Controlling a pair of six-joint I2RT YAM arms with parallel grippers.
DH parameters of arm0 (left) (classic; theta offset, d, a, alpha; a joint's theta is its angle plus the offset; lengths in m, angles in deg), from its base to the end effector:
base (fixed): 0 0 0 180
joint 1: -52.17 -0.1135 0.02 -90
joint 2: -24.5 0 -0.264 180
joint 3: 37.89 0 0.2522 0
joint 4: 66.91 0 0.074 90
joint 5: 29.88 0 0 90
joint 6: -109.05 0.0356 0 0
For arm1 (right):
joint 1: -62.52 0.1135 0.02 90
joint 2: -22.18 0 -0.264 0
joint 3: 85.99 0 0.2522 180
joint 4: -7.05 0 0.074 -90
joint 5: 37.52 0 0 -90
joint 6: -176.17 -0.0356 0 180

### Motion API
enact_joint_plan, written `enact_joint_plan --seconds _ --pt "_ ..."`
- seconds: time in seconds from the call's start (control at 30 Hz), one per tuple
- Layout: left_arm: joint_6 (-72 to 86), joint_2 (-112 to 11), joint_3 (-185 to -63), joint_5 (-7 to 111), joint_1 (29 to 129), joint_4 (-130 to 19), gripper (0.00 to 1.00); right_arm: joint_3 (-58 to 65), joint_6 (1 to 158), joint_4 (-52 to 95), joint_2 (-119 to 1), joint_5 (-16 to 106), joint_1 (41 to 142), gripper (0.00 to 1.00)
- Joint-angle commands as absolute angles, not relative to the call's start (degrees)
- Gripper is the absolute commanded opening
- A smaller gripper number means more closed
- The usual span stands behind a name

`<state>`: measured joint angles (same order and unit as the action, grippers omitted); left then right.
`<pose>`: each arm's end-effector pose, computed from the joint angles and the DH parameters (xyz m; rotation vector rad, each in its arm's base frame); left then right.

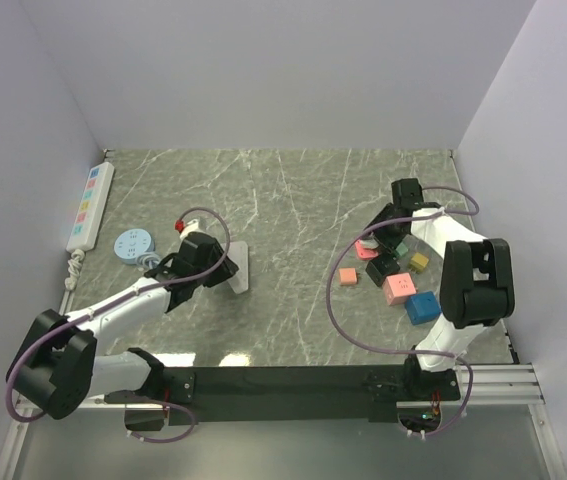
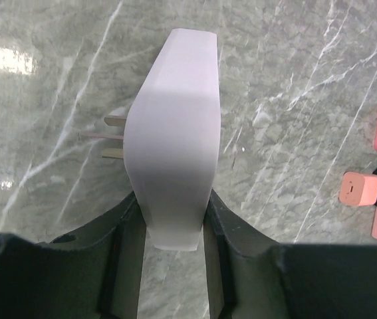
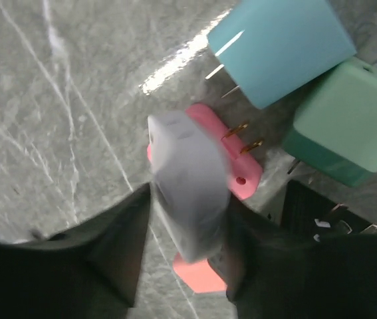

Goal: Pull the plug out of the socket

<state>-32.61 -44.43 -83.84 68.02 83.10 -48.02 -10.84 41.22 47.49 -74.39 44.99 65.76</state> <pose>0.2072 -0.1185 0.1885 -0.4968 2.3111 -0.5738 0.3357 0.0237 0.1873 0.9240 2.5503 0.4396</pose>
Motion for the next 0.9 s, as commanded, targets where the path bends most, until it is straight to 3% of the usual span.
enact_joint_plan --seconds 0.0,0.03,0.13,0.27,0.33,0.6,0.87 --pt "-30.09 -45.38 -86.11 63.20 81.00 -50.25 0.01 -10.61 42.22 47.62 -74.41 47.46 64.98 0.55" --pt "-29.82 -45.46 -85.93 62.84 80.82 -50.51 0.00 -11.05 42.14 47.62 -74.06 47.73 64.89 0.65" --pt "-29.12 -45.46 -86.02 62.31 80.20 -50.42 0.00 -11.76 42.66 48.23 -70.99 48.52 64.71 0.76" --pt "-28.33 -45.20 -86.37 62.23 79.41 -49.64 0.00 -10.88 45.03 50.17 -61.79 48.17 64.63 0.80" --pt "-28.15 -44.59 -86.37 62.22 78.54 -49.46 0.01 -10.61 46.61 50.43 -58.08 46.78 64.63 0.91" --pt "-24.29 -43.53 -86.90 62.57 69.16 -45.68 0.01 -14.38 52.59 51.84 -44.27 31.31 64.89 0.94" --pt "-24.73 -52.31 -93.39 67.59 54.03 -38.83 0.00 -23.09 53.03 51.75 -35.04 27.60 67.70 0.96"
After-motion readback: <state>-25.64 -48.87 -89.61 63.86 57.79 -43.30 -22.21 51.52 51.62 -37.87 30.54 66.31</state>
